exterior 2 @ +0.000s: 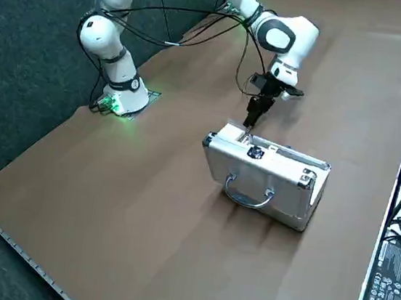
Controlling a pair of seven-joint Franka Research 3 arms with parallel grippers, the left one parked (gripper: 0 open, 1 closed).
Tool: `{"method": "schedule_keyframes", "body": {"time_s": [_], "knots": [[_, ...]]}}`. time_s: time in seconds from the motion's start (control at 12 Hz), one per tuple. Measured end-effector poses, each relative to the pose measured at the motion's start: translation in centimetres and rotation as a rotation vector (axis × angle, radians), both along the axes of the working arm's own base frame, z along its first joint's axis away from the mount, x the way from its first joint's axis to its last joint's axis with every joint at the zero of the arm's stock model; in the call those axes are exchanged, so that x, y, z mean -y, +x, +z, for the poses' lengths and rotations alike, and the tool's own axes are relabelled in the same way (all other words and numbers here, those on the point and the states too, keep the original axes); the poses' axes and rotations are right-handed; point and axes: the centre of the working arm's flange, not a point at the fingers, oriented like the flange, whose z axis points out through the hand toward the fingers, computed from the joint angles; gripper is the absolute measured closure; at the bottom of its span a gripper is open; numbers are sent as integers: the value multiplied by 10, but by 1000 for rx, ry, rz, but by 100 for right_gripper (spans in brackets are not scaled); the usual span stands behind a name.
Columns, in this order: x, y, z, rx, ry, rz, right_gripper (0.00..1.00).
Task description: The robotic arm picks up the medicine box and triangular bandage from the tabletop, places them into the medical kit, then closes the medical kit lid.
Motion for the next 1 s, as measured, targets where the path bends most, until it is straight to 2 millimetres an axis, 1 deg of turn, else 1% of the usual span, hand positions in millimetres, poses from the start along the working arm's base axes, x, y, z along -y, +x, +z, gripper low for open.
{"method": "schedule_keyframes", "body": {"time_s": [0.33, 0.58, 0.67, 0.75, 0.83, 1.0], "knots": [[2, -1, -7, -7, -24, 18, 75], [4, -3, -13, -16, -32, 17, 77], [4, -3, -14, -17, -32, 17, 83], [4, -3, -14, -17, -33, 17, 96], [4, -3, -14, -17, -33, 17, 99], [3, -1, -9, -7, -30, 17, 99]]}}
